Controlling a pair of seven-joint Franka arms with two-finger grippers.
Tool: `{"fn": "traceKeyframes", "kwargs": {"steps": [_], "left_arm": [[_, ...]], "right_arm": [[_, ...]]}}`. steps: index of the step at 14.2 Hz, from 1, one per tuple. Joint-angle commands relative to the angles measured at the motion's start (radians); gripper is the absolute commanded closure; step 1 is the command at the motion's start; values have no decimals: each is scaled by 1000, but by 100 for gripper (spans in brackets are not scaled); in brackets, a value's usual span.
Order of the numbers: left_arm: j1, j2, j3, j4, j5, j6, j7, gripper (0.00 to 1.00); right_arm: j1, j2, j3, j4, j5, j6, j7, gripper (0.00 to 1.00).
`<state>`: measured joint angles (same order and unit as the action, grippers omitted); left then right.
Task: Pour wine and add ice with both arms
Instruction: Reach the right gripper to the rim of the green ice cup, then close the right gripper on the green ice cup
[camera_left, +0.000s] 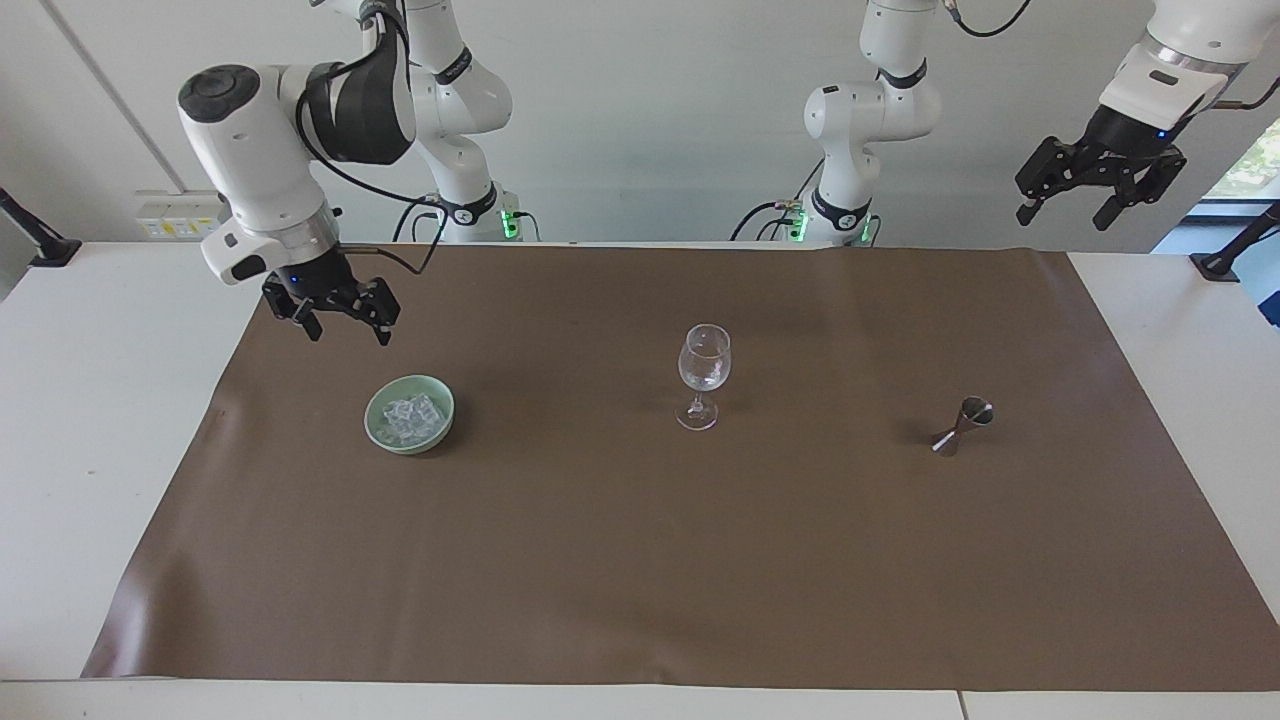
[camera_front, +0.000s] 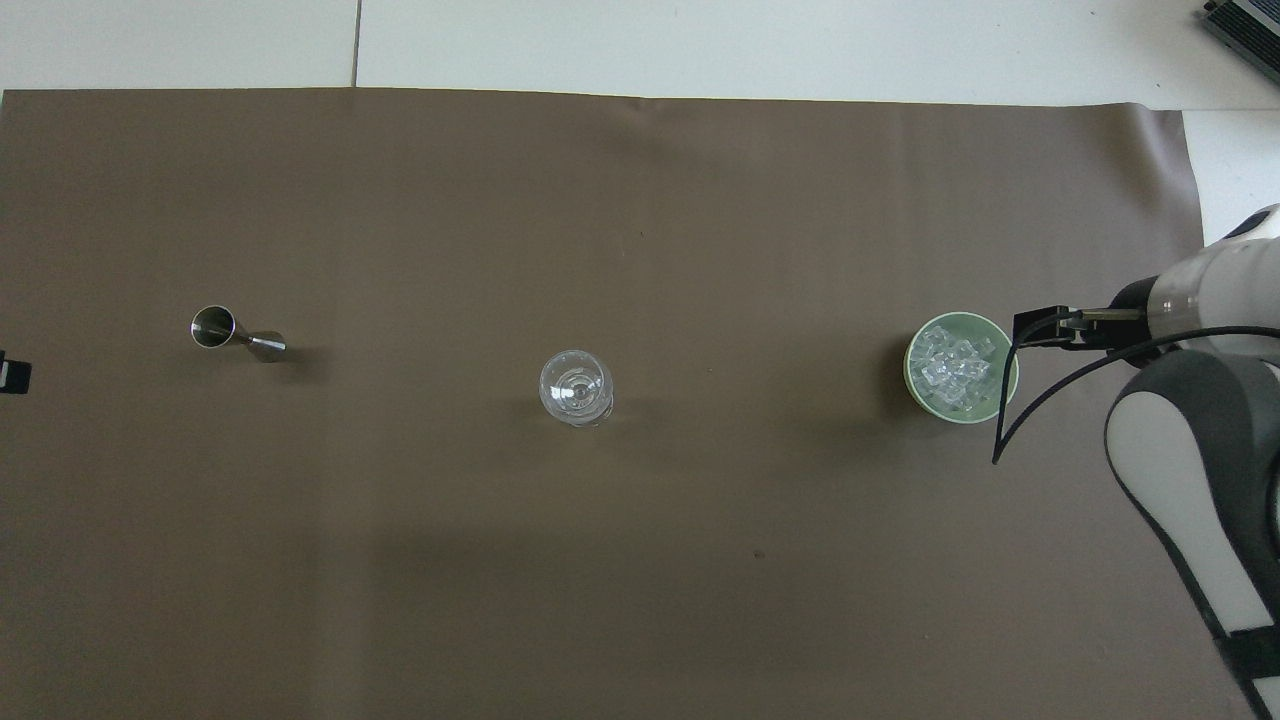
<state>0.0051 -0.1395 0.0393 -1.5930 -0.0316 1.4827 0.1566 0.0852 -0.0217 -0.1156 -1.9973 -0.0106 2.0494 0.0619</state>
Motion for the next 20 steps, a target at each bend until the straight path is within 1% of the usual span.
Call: {"fn": "traceKeyframes", "kwargs": {"steps": [1, 3, 8, 16, 17, 18, 20], "left_arm": [[7, -29, -6, -39, 9, 22, 11, 0], [7, -29, -6, -39, 9, 27, 11, 0], [29, -29, -6, -39, 9, 27, 9, 0], [30, -28, -6, -38, 9, 34, 11, 0], [30, -28, -6, -38, 9, 34, 11, 0], [30, -28, -6, -38, 9, 34, 11, 0], [30, -29, -6, -38, 9, 33, 11, 0]], "right_arm": [[-4, 31, 2, -66, 23, 98, -19, 0], [22, 78, 4, -75, 24, 139, -13, 0], [33, 147, 2, -109, 21, 236, -13, 0], [28, 151, 2, -169, 14, 244, -16, 1], [28, 151, 2, -169, 8, 242, -17, 10], [27, 151, 2, -169, 6, 241, -19, 17], [24, 151, 1, -167, 4, 239, -39, 24]]}}
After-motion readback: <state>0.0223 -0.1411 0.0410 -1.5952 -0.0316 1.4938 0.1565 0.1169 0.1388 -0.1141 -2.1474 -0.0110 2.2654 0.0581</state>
